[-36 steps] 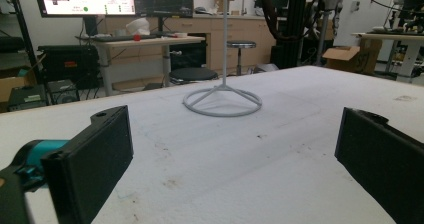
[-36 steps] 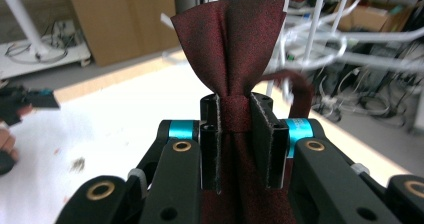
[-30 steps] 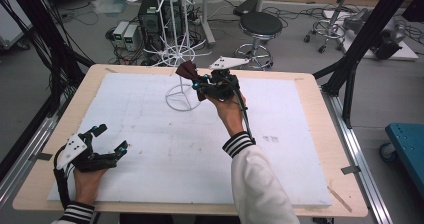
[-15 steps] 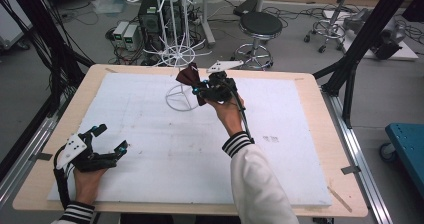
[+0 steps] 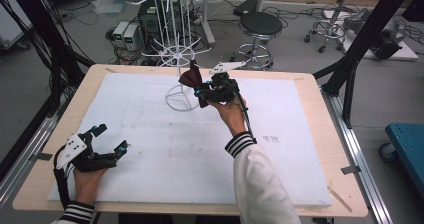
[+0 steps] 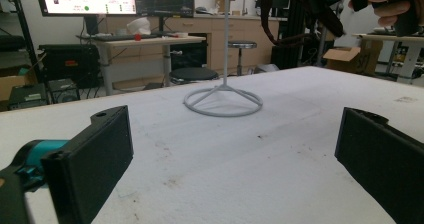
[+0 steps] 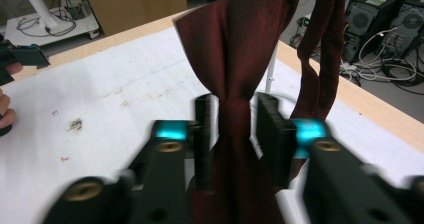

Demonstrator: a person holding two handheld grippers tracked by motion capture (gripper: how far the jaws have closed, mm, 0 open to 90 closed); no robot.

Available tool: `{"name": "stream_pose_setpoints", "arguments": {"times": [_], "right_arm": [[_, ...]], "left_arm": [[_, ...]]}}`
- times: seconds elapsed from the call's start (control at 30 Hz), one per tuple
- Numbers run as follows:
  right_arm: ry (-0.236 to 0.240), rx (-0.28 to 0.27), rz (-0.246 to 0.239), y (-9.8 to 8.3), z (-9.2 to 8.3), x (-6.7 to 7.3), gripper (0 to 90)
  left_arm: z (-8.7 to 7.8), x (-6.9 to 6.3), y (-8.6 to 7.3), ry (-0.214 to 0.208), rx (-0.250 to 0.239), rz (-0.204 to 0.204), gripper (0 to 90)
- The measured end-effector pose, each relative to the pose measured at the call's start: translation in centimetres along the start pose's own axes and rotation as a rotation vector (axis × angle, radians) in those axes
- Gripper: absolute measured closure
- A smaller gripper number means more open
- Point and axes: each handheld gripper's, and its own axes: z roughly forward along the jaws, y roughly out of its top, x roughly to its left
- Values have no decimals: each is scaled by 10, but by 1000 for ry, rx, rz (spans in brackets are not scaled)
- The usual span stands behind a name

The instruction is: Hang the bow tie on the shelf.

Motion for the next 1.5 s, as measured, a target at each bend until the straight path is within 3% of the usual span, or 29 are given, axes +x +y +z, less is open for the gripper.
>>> {"name": "stream_pose_setpoints", "arguments": {"times": [0.17,0.27,0.33,0.43,0.73,1.0,1.1,1.13,1.37,1.5], "right_arm": [[-2,-32,68,-2,0,-2,172],[8,-37,31,-3,-7,-1,94],[13,-47,32,-5,-12,0,6],[31,-86,35,-10,-23,-1,6],[14,-133,43,-37,-70,-5,6],[-48,-190,26,-83,-128,4,6],[-49,-206,17,-103,-146,7,6],[-56,-195,24,-109,-151,7,6],[-125,-293,21,-151,-179,11,6],[-208,-374,52,-179,-186,14,6]], "left_arm": [[0,0,0,0,-1,-1,24],[0,0,0,1,2,1,24],[0,0,0,1,4,4,24],[0,0,0,1,2,2,24],[0,-1,0,5,3,4,24],[0,0,0,1,1,0,25],[0,0,0,1,1,0,24],[0,0,0,1,1,1,25],[0,0,0,7,4,-3,24],[0,0,0,3,2,1,24]]}}
